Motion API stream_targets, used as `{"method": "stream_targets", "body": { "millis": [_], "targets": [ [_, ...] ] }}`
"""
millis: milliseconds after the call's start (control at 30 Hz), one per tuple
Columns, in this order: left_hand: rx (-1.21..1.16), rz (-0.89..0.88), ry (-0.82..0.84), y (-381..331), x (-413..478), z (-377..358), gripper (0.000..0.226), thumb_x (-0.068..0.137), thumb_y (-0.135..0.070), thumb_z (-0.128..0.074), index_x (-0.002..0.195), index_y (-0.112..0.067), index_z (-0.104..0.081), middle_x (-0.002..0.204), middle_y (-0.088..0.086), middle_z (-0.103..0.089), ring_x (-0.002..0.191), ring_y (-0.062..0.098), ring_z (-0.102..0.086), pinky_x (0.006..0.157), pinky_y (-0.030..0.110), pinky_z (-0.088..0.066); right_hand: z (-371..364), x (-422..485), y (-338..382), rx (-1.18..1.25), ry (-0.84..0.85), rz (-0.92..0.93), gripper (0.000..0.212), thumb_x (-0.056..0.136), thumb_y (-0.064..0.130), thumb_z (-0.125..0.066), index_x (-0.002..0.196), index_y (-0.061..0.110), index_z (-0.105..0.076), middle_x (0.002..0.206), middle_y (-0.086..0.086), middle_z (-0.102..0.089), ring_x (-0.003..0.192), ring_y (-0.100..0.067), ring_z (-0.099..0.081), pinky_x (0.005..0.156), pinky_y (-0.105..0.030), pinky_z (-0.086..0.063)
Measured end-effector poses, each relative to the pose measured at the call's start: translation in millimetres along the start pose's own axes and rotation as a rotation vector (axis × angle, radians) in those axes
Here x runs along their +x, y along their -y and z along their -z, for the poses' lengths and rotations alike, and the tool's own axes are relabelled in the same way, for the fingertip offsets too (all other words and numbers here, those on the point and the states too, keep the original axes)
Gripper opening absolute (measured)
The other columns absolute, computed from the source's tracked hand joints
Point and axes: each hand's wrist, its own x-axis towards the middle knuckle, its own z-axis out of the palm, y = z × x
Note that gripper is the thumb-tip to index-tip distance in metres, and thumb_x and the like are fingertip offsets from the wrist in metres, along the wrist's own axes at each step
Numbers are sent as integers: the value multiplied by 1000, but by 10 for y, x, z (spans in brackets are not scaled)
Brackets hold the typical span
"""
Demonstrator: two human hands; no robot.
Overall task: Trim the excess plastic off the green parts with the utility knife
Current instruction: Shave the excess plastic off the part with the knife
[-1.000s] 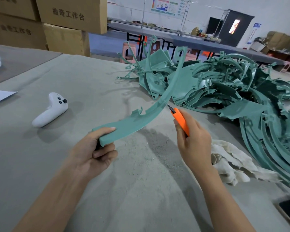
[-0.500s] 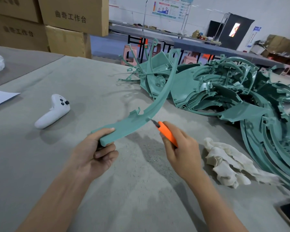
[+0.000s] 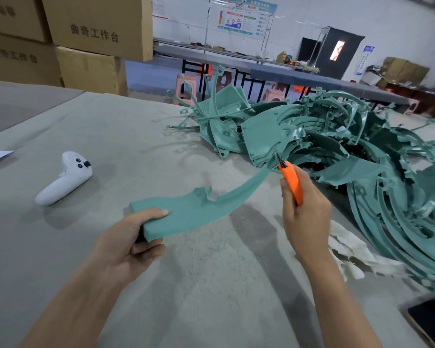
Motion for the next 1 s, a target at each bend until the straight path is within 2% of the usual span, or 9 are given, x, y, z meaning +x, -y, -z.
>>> {"method": "stream_targets", "body": {
  "millis": [67, 167, 267, 500, 667, 833, 1000],
  "targets": [
    [26, -9, -17, -6, 1, 8, 29, 82, -6, -62, 60, -18, -46, 43, -4, -29, 27, 6, -17, 34, 15, -17, 17, 9, -10, -6, -12, -21, 31, 100, 19, -54, 128, 6, -60, 73, 4, -52, 53, -11, -40, 54, -25, -31],
    [37, -16, -24, -22, 0, 18, 27, 76, -8, -65, 60, -18, -46, 43, -4, -28, 27, 7, -17, 32, 16, -19, 51, 20, -29, -33, -55, -54, 31, 100, 19, -54, 129, 7, -60, 75, 7, -51, 55, 0, -38, 54, -17, -27],
    [41, -23, -29, -36, -7, 16, 24, 72, -9, -66, 60, -18, -47, 42, -4, -29, 26, 7, -17, 32, 15, -20, 65, 23, -50, -53, -48, -66, 32, 100, 18, -54, 129, 7, -60, 77, 6, -51, 55, -8, -39, 56, -14, -27],
    [61, -9, -39, -53, -3, 18, 25, 81, -8, -64, 62, -17, -49, 41, -4, -30, 26, 7, -17, 31, 16, -23, 65, 36, -64, -56, -44, -47, 34, 100, 23, -52, 129, 8, -60, 77, 6, -52, 56, -12, -42, 55, -16, -28],
    [31, 6, 7, -61, -20, 8, 36, 79, -8, -63, 46, -19, -52, 42, -5, -27, 26, 6, -18, 32, 16, -20, 24, -6, -101, 5, 11, -50, 32, 100, 19, -55, 129, 5, -60, 75, -2, -57, 56, -16, -45, 54, -26, -35],
    [-3, 30, 7, -56, -2, 24, 26, 78, -7, -62, 60, -18, -47, 44, -5, -27, 26, 6, -18, 35, 17, -16, 24, -71, -56, 31, 97, 51, 31, 98, 17, -58, 127, 10, -61, 72, -3, -62, 55, -20, -51, 53, -29, -40],
    [11, 41, 30, -51, -2, 13, 25, 71, -8, -65, 57, -18, -47, 42, -5, -27, 26, 7, -18, 34, 16, -17, 8, 1, -62, 118, -13, -12, 30, 101, 21, -53, 126, 8, -60, 69, -1, -56, 51, -15, -46, 49, -31, -38]
  ]
}}
